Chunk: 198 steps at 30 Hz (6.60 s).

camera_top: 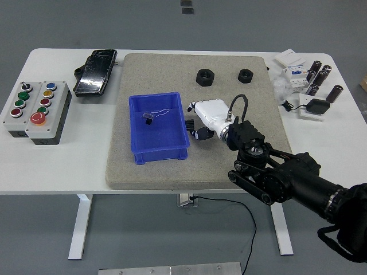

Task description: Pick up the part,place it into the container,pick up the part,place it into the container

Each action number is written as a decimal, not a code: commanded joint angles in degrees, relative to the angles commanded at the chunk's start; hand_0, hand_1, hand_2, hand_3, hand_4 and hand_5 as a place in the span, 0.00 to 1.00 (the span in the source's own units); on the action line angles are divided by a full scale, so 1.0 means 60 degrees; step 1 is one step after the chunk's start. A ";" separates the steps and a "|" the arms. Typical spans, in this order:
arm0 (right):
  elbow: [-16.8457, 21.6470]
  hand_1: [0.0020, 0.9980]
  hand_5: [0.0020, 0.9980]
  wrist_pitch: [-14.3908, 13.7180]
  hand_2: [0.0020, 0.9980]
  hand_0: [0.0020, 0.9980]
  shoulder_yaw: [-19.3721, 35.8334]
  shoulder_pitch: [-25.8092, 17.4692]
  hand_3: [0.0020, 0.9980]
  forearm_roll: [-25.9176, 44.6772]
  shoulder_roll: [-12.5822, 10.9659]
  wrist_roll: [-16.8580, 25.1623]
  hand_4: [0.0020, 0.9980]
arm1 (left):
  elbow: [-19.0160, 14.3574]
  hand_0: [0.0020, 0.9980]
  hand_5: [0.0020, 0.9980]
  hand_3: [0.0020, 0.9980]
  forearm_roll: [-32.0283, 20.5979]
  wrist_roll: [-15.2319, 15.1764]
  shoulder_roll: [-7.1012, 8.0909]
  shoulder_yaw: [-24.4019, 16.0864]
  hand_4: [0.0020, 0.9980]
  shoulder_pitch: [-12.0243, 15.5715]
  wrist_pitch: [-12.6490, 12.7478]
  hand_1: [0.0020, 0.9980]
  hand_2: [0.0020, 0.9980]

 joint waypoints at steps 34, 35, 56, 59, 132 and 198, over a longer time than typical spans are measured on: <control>-0.0549 0.57 0.00 -0.0302 0.58 0.34 -0.0627 0.0201 0.68 0.0523 0.0302 0.0185 0.43 | 0.0000 0.68 0.30 0.62 0.0020 -0.0021 0.0008 0.0069 0.71 -0.0086 -0.0022 0.67 0.59; -0.0549 0.57 0.00 -0.0317 0.58 0.34 -0.0640 0.0196 0.68 0.0530 0.0303 0.0184 0.43 | 0.0000 0.68 0.30 0.62 0.0020 -0.0021 0.0008 0.0069 0.71 -0.0086 -0.0022 0.67 0.59; -0.0435 0.56 0.00 -0.0679 0.53 0.33 -0.0174 0.0185 0.69 0.0573 0.0184 0.0293 0.39 | 0.0000 0.68 0.31 0.62 0.0010 -0.0029 0.0001 0.0071 0.72 -0.0069 -0.0019 0.67 0.59; -0.0459 0.56 0.00 -0.0724 0.53 0.33 -0.0069 0.0166 0.69 0.0577 0.0137 0.0289 0.39 | 0.0000 0.68 0.31 0.62 0.0012 -0.0034 0.0001 0.0065 0.72 -0.0071 -0.0018 0.67 0.59; 0.2071 0.69 0.22 -0.0280 0.79 0.42 0.3906 -0.2164 0.78 -0.0684 -0.0911 -0.0892 0.74 | 0.0000 0.68 0.31 0.62 0.0123 0.0013 -0.0063 -0.0090 0.72 0.0031 0.0018 0.67 0.59; 0.1089 0.55 0.00 -0.0700 0.53 0.37 0.2788 -0.2029 0.66 -0.0910 -0.0945 -0.0669 0.40 | 0.0000 0.68 0.31 0.62 0.0015 -0.0085 -0.0084 0.0131 0.69 -0.0003 -0.0006 0.67 0.59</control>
